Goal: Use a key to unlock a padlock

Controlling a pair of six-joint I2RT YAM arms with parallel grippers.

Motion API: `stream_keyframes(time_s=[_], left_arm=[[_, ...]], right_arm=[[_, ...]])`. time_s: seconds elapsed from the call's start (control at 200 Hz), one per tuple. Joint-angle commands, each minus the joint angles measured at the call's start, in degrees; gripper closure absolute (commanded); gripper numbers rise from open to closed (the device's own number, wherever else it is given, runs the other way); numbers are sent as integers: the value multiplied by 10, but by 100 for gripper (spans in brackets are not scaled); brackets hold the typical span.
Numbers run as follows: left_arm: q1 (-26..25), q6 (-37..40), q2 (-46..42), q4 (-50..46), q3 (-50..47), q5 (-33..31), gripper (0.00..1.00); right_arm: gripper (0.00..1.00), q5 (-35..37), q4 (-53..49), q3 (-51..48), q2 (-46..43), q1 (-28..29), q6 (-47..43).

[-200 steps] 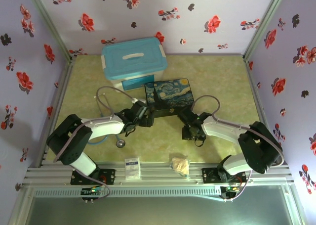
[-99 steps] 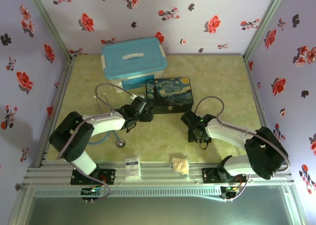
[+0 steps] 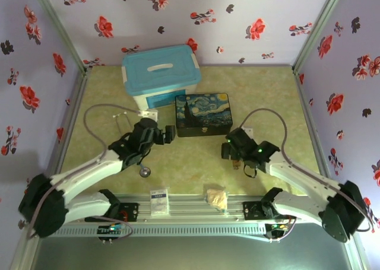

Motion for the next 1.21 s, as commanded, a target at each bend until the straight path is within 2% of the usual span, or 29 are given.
stream_keyframes(time_s=[0.0, 0.085, 0.185, 0.26, 0.35, 0.405, 0.5, 0.59, 0.625, 0.78, 0.845, 0.905, 1.015, 1.045, 1.115, 1.2], left_arm=[[38, 68, -70, -42, -17, -107, 0], [118, 115, -103, -8, -48, -120, 0], [195, 134, -112, 1, -65, -122, 0], [224, 183, -118, 36, -89, -137, 0], [262, 259, -107, 160, -150, -152, 0], [302, 253, -84, 210, -172, -141, 0], [355, 219, -28, 283, -195, -96, 0], [381, 221, 39, 417, -235, -57, 0], [385, 221, 51, 433, -234, -38, 0], [426, 205, 149, 577, -235, 43, 0], [444, 201, 231, 668, -240, 74, 0], [446, 205, 270, 712, -243, 89, 0], [447, 203, 263, 687, -235, 85, 0], [446, 204, 260, 667, -227, 86, 0], [438, 215, 260, 618, -196, 86, 0], [420, 230, 262, 565, -164, 69, 0]], right_arm=[[1, 77, 68, 34, -12, -35, -76], [1, 66, 132, 24, 2, -117, -118], [1, 40, 187, 14, 21, -222, -140], [0, 63, 241, -7, 24, -260, -188], [1, 93, 322, -50, 34, -298, -248], [1, 88, 365, -76, 39, -325, -250], [1, 71, 533, -153, 57, -343, -268], [1, 53, 731, -226, 97, -356, -280], [1, 50, 780, -238, 119, -362, -280], [1, 27, 845, -221, 184, -374, -302], [1, 17, 879, -218, 220, -383, -303], [1, 0, 930, -223, 266, -394, -296], [1, -17, 1000, -232, 319, -398, -301], [1, -18, 981, -222, 316, -397, -300], [1, -12, 858, -173, 301, -398, -293], [1, -15, 909, -185, 316, -397, -302]])
